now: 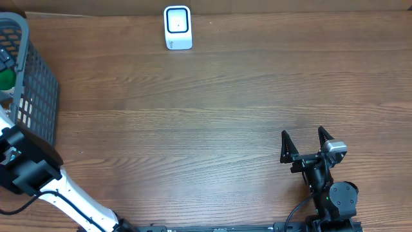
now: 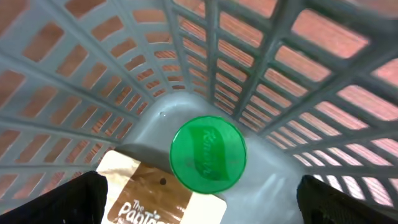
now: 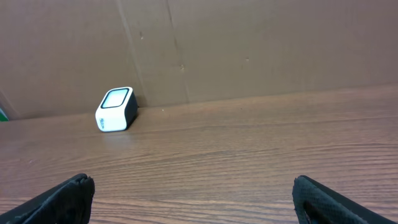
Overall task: Scan the item barcode
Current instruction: 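Grasp the green-lidded jar inside the basket with the left gripper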
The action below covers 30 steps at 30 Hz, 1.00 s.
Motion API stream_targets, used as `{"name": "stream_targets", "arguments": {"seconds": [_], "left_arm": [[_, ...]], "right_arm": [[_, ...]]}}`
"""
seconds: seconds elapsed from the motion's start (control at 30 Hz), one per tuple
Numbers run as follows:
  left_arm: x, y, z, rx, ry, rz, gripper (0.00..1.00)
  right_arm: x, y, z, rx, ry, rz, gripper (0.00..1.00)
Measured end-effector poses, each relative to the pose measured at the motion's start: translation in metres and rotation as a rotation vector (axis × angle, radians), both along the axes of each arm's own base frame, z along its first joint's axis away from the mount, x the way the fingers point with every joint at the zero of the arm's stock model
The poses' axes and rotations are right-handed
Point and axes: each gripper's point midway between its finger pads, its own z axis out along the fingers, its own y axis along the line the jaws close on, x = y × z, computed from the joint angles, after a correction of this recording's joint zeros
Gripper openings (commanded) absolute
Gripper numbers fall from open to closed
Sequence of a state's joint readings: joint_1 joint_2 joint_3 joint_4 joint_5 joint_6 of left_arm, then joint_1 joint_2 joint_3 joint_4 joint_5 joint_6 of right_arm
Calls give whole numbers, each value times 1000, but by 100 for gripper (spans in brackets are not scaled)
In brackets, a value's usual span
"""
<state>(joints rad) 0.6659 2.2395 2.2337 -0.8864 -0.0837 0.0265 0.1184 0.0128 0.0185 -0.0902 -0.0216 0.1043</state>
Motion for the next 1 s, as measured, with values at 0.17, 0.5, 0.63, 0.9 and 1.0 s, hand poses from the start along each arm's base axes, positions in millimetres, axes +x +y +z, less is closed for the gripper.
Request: {"name": "stream_targets", "arguments": {"seconds": [0.17, 0.5, 0.63, 0.9, 1.0], "left_arm": [[9, 9, -33, -7, 31, -11, 100], [22, 19, -89, -15, 76, -41, 100], [19, 19, -109, -39, 106, -39, 97], [20, 20, -109, -38, 105, -39, 86], [20, 19, -109, -38, 105, -39, 79]], "right_arm": [[0, 0, 0, 0, -1, 0, 100], [0, 0, 0, 0, 0, 0, 100], [0, 0, 0, 0, 0, 0, 100], [0, 0, 0, 0, -1, 0, 100], [0, 0, 0, 0, -1, 0, 100]]}}
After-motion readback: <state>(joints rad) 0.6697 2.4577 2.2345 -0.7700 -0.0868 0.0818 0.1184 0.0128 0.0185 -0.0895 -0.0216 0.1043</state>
